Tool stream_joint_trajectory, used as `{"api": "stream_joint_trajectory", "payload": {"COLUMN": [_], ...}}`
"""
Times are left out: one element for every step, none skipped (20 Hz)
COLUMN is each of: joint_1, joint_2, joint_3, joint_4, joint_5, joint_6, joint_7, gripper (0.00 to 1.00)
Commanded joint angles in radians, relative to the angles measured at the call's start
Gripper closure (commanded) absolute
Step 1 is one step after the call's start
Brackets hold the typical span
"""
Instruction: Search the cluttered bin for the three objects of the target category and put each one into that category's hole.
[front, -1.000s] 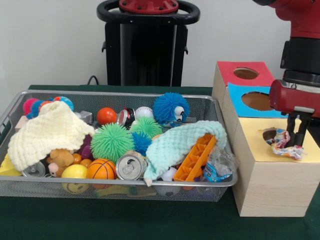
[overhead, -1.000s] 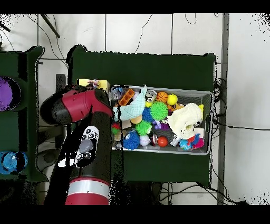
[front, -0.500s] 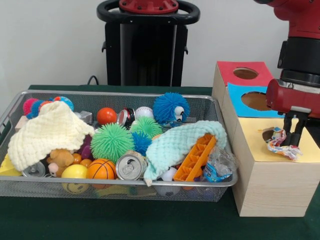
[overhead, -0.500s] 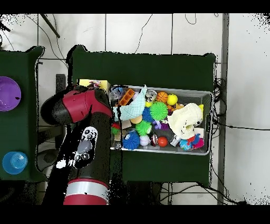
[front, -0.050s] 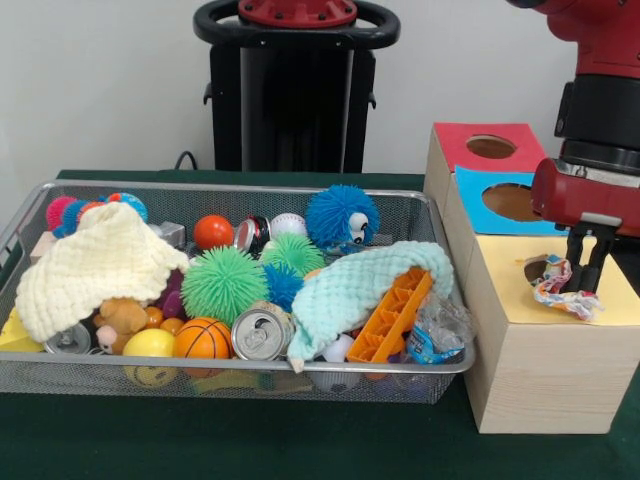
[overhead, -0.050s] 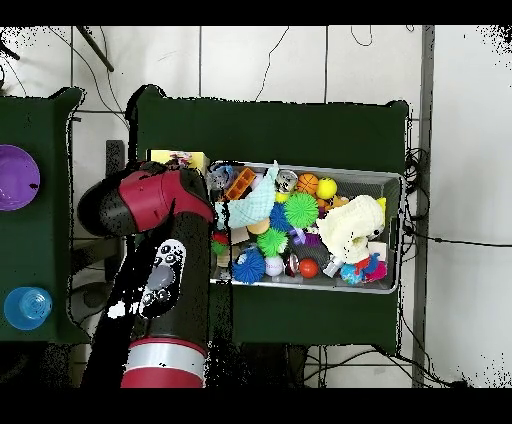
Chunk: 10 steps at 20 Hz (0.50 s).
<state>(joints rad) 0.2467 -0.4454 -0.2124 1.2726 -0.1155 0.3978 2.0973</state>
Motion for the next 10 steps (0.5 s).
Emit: {"api": "stream_joint_trajectory", "payload": {"joint_1": [-0.08, -0.085, -0.09, -0.094, -0.1, -0.102, -0.103, -0.105, -0.107, -0.111], "joint_2": [0.136, 0.136, 0.137, 0.14, 0.145, 0.151, 0.156, 0.16, 0.163, 0.164], "joint_3": [0.024, 0.031, 0.037, 0.044, 0.051, 0.053, 0.055, 0.056, 0.058, 0.063], "joint_4": [0.113, 0.113, 0.113, 0.113, 0.117, 0.12, 0.121, 0.123, 0.127, 0.132], "joint_5": [-0.059, -0.058, -0.056, -0.051, -0.047, -0.05, -0.048, -0.047, -0.046, -0.047], "joint_6": [0.111, 0.121, 0.131, 0.145, 0.146, 0.133, 0.13, 0.126, 0.114, 0.102], "joint_7": [0.014, 0.006, -0.002, -0.006, -0.005, -0.005, -0.001, 0.004, 0.01, 0.009], "gripper": [1.0, 1.0, 1.0, 1.0, 1.0, 1.0, 1.0, 1.0, 1.0, 1.0]}}
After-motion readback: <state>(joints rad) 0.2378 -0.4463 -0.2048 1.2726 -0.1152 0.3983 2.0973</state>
